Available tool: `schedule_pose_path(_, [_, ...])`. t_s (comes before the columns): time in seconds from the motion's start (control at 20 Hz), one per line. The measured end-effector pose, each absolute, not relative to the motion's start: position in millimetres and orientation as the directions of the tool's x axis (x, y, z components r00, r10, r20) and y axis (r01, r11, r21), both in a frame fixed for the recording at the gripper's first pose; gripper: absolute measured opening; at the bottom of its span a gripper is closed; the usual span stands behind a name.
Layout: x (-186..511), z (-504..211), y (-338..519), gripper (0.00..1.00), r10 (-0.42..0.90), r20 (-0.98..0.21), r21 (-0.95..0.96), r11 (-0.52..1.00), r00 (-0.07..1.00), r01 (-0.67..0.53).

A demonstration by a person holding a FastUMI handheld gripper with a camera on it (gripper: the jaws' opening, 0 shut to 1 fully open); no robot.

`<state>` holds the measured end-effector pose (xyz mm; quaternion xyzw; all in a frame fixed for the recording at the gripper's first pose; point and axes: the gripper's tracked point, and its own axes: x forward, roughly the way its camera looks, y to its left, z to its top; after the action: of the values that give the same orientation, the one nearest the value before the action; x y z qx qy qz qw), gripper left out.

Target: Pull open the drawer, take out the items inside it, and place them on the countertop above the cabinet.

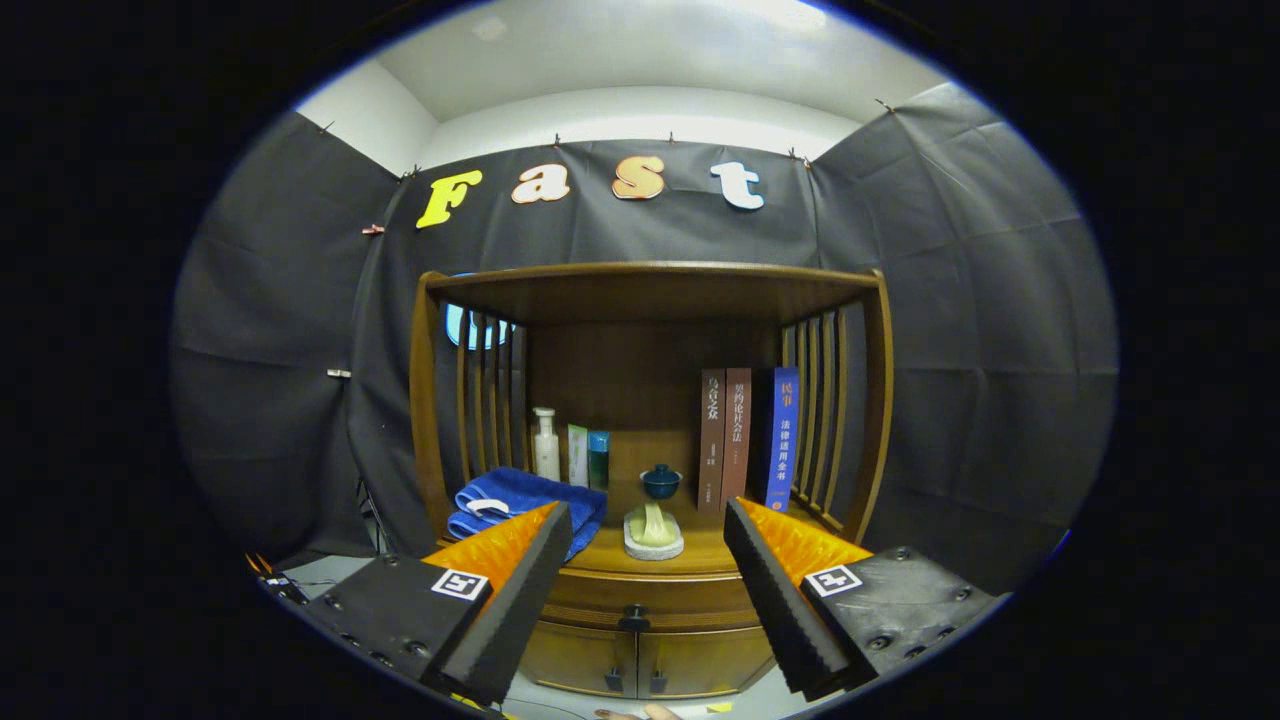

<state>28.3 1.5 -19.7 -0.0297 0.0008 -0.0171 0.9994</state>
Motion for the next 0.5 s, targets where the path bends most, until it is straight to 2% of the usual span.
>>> schedule_pose_path(0.5, [-3.0,1.6,9.5,0.99,-0.022,0.003,-0.051,0.998,1.0,0.023])
